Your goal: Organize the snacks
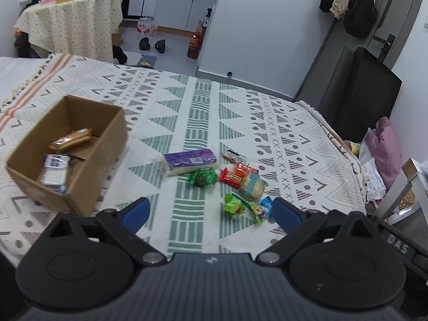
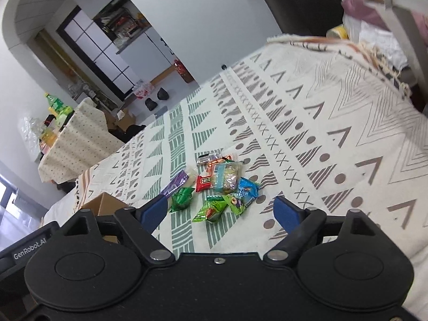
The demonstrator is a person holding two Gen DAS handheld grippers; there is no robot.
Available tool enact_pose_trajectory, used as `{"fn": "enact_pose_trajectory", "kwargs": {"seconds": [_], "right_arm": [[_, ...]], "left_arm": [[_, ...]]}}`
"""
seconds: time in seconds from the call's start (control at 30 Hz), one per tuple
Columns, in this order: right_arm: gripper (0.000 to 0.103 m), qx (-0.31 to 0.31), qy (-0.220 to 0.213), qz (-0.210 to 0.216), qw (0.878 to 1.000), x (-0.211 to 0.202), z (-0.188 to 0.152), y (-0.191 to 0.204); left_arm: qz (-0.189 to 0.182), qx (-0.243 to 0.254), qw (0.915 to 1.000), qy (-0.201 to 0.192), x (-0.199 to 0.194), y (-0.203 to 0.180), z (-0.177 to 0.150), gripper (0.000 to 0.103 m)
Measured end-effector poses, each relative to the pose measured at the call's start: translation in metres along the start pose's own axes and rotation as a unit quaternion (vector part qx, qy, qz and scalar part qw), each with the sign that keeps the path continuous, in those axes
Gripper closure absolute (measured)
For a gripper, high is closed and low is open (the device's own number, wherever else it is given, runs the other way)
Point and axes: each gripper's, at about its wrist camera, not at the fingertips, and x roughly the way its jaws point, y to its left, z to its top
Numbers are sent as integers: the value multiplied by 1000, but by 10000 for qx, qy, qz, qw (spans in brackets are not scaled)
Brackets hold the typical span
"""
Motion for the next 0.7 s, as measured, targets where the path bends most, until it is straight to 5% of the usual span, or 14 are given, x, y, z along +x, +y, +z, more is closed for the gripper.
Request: {"fn": "enact_pose_trajectory", "kwargs": {"seconds": [0.7], "right_arm": [[36,749,788,-249,9938,104,14,-25]], "left_arm": [[-313,-638,9934,898,133,-2,8,37]]}}
